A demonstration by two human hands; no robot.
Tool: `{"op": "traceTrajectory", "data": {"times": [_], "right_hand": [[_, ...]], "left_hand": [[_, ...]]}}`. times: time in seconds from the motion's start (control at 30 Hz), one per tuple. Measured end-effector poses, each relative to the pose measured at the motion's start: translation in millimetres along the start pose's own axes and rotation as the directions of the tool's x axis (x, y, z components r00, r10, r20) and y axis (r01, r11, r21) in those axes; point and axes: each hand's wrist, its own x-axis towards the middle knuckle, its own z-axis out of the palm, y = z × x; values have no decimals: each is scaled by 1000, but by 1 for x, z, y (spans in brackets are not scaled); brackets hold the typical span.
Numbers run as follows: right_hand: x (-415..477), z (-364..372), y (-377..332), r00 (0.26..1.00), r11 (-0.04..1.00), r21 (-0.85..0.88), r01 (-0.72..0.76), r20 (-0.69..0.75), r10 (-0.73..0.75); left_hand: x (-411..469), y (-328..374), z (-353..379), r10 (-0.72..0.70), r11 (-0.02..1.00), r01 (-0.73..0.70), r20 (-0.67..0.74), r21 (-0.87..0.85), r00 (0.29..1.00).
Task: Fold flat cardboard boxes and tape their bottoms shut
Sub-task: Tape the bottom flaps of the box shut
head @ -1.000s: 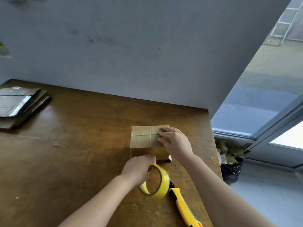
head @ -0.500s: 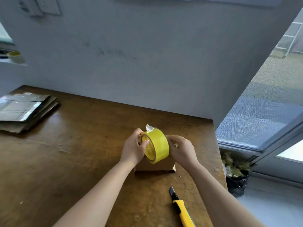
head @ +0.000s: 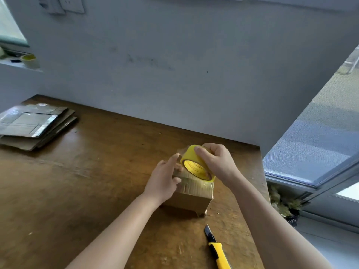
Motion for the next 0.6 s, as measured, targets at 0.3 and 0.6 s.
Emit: {"op": "traceTrajectory", "data": {"times": [0.3,0.6], "right_hand": [[-8,13,1,999,977,-211,-22,19,27],[-4,21,-13,998,928,-373,2,65,24]], "left_hand": [[3,-12,-6,-150,839,130,3,-528,989],[5,1,-16,-351,617,310,100,-723,931]]}}
